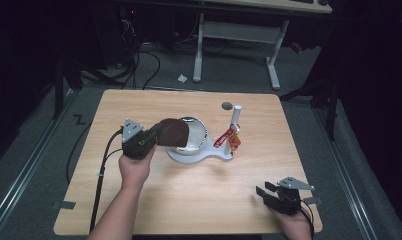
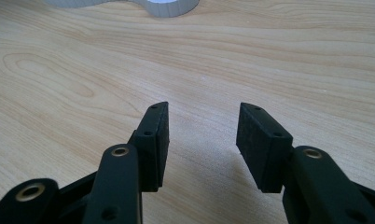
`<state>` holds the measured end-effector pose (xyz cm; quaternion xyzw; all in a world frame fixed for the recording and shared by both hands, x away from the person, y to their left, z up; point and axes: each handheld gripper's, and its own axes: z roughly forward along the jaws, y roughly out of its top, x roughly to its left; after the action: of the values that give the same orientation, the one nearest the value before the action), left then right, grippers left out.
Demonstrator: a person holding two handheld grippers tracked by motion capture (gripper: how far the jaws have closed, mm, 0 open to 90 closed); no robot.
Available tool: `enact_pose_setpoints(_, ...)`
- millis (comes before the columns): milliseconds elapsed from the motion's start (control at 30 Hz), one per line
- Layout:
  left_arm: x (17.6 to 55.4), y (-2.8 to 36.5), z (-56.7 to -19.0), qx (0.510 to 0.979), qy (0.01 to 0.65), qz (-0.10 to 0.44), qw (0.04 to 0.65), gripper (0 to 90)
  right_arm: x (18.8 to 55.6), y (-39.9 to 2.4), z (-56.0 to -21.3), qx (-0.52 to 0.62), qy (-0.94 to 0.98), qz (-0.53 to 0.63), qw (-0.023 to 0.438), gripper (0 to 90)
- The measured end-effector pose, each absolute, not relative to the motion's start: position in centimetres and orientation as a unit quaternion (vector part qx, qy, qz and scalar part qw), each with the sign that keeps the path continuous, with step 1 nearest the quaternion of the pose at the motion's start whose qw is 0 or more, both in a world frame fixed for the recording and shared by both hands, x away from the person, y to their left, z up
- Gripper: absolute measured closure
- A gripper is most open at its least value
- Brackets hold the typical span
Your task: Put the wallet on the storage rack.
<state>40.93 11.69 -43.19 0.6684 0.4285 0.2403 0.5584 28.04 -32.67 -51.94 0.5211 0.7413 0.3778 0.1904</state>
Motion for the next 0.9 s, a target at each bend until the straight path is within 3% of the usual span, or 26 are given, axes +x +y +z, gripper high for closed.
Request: enact_pose_setpoints(900,41.7,8.8,-44.5,0.683,0.434,0.246,0.534,86.5,28.1,-32.6,-52.1,0.516,0.745,0.378,0.187,54.3)
